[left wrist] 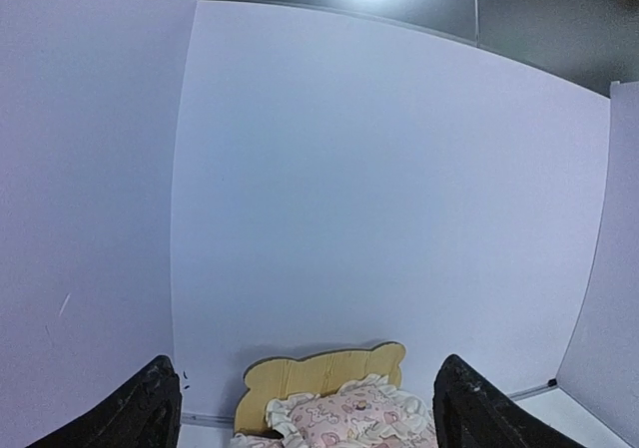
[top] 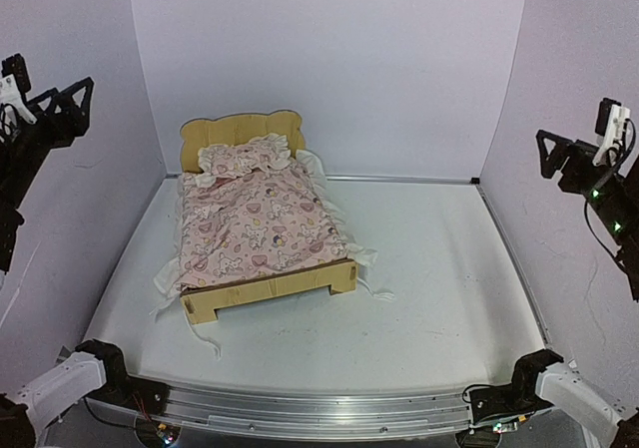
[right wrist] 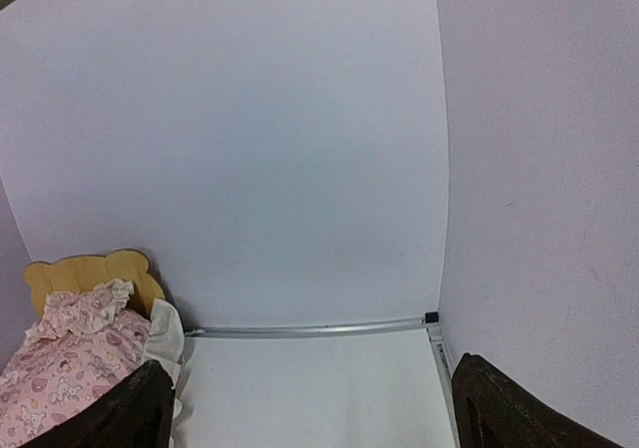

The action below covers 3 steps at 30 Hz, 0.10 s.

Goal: Set up the pet bed

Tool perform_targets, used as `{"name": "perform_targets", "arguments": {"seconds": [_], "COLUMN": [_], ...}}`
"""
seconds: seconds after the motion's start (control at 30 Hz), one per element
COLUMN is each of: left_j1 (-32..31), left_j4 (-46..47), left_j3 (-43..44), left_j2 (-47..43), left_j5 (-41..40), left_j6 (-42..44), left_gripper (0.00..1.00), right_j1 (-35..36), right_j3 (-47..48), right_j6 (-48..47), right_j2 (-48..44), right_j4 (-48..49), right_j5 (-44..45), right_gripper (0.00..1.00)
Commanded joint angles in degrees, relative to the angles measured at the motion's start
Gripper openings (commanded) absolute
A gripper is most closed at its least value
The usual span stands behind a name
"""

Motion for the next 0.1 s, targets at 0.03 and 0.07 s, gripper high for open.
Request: {"name": "perform_targets", "arguments": {"seconds": [0.03, 0.07], "left_j1": [0.2, 0.2], "left_j4": [-0.3, -0.1], "left_j3": [-0.3, -0.3], "left_j2": [2.1, 2.4], "left_j5": [0.6, 1.3], "left_j6": [0.7, 0.7], "left_gripper": [0.88, 0.88], "right_j1": [0.2, 0.3], "right_j3": [-0.7, 0.2], "right_j6": [-0.8, -0.1], "right_j2": [-2.1, -2.0], "right_j4": [3.4, 3.2], "right_j5": [1.3, 2.3], "right_gripper": [0.98, 0.98]}}
